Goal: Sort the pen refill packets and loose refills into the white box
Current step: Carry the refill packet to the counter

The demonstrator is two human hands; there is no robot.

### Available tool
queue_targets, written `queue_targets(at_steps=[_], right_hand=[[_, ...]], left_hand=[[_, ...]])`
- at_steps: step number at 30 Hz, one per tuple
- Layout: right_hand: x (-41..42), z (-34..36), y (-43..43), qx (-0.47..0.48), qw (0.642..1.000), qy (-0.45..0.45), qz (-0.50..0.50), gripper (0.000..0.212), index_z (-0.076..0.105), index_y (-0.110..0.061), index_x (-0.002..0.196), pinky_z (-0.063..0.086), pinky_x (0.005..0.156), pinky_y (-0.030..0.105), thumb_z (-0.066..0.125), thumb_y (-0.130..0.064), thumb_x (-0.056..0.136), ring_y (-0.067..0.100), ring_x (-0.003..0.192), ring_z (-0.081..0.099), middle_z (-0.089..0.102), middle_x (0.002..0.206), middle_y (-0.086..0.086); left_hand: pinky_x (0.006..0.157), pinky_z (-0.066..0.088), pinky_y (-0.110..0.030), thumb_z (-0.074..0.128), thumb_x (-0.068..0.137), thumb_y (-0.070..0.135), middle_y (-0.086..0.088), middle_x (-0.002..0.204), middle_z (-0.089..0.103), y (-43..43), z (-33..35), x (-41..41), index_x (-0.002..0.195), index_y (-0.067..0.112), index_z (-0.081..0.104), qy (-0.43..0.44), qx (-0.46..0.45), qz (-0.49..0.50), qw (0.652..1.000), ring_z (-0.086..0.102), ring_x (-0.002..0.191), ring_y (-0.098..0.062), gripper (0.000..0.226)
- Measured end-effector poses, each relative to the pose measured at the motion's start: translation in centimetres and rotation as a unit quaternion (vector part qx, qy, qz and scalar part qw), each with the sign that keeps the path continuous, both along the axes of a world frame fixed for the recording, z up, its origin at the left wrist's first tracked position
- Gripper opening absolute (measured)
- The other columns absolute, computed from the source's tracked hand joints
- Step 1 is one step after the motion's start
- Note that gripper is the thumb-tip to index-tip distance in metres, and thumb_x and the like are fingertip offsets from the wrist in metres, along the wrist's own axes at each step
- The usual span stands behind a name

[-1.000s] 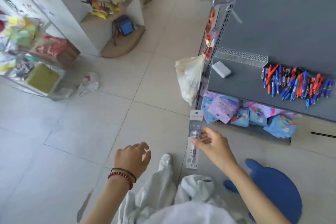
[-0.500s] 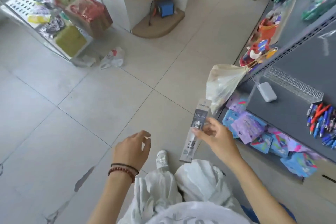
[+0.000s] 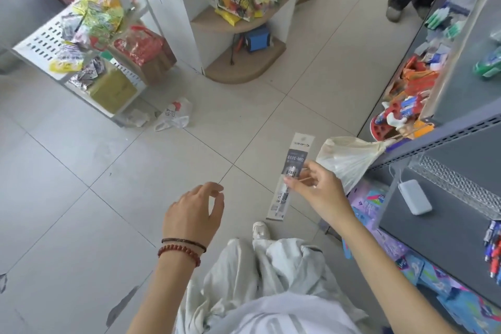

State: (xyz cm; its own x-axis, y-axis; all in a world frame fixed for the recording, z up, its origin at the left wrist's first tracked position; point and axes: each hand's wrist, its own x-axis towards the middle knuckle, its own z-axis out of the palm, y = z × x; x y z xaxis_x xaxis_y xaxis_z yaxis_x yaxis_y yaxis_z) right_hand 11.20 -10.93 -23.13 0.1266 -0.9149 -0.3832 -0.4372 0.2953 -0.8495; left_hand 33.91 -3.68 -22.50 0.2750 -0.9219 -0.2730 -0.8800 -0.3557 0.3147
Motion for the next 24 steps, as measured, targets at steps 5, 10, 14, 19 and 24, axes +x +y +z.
queue_targets(at_steps=[5,10,14,19,24], right_hand=[[1.0,-0.3,-5.9,0.012,1.0,0.013,0.008,0.011,0.066,-0.027,0.089,0.047,0.07,0.018,0.075,-0.027,0.083,-0.004,0.067,0.061,0.07,0.083,-0.009],[2.1,-0.2,-11.4,0.022,0.999,0.032,-0.029,0.011,0.067,-0.026,0.089,0.046,0.072,0.02,0.075,-0.028,0.083,0.0,0.072,0.064,0.07,0.085,-0.009],[3.2,1.0,-15.4,0.011,0.996,0.041,-0.075,0.01,0.067,-0.025,0.088,0.047,0.071,0.019,0.075,-0.027,0.083,-0.001,0.072,0.065,0.072,0.083,-0.011],[2.9,1.8,-20.0,0.018,0.995,0.018,-0.101,0.011,0.069,-0.025,0.093,0.051,0.08,0.025,0.074,-0.026,0.083,0.004,0.079,0.068,0.074,0.087,-0.015],[1.6,0.0,-26.7,0.028,0.988,0.026,-0.153,0.011,0.068,-0.029,0.091,0.054,0.088,0.039,0.075,-0.031,0.082,0.008,0.084,0.07,0.074,0.088,-0.011]], left_hand=[[0.072,0.05,-0.028,0.039,0.093,0.039,0.023,0.101,0.064,-5.8,-0.2,1.9,0.105,0.037,0.057,0.003,0.004,0.026,1.0,0.062,0.09,-0.005,0.021],[0.076,0.05,-0.03,0.038,0.094,0.04,0.021,0.101,0.065,-13.5,-1.0,4.0,0.107,0.034,0.057,0.021,-0.017,-0.018,0.999,0.062,0.089,-0.007,0.024],[0.075,0.048,-0.028,0.04,0.094,0.039,0.02,0.101,0.065,-19.5,-1.3,5.6,0.109,0.035,0.057,0.035,0.004,-0.075,0.997,0.063,0.09,-0.007,0.023],[0.075,0.047,-0.028,0.042,0.093,0.035,0.018,0.101,0.066,-26.3,-1.7,6.1,0.106,0.034,0.058,0.04,0.002,-0.096,0.995,0.063,0.088,-0.009,0.021],[0.089,0.04,-0.03,0.041,0.094,0.036,0.016,0.111,0.063,-33.4,-1.3,3.9,0.111,0.034,0.059,-0.045,-0.016,-0.166,0.985,0.057,0.104,-0.012,0.025]])
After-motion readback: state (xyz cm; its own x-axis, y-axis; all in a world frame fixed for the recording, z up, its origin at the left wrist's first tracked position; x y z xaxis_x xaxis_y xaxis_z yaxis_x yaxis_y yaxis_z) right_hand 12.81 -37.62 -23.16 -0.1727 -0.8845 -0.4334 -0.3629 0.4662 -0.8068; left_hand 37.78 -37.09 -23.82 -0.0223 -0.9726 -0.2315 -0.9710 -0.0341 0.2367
